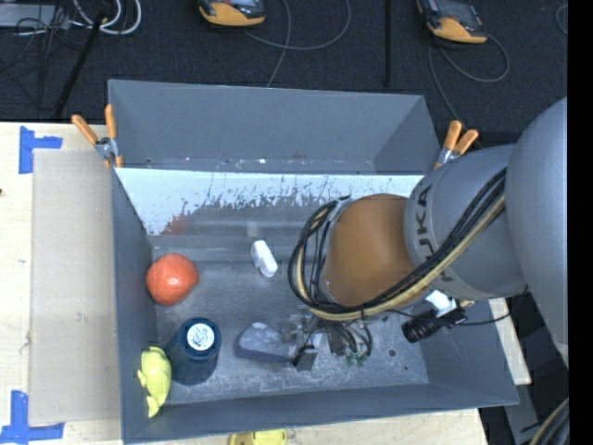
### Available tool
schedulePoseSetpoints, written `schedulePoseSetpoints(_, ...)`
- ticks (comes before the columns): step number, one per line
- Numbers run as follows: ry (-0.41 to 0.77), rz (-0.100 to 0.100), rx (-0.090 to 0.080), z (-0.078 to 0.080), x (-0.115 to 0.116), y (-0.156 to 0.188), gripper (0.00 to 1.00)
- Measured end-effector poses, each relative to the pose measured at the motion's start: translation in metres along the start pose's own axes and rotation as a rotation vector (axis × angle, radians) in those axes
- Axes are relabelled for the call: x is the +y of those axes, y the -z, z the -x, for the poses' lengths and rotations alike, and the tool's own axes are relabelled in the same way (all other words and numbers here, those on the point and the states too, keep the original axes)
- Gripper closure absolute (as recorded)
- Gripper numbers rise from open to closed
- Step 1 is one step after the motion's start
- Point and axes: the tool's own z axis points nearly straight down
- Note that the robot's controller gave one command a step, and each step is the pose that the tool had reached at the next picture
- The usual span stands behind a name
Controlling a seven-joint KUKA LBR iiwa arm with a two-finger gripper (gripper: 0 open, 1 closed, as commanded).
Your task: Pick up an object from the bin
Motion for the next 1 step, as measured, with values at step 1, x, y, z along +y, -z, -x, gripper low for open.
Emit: schedulePoseSetpoints(1, 0.000, 0.001, -0.008, 0.0020, 0.0003, 0.0183, 1.00)
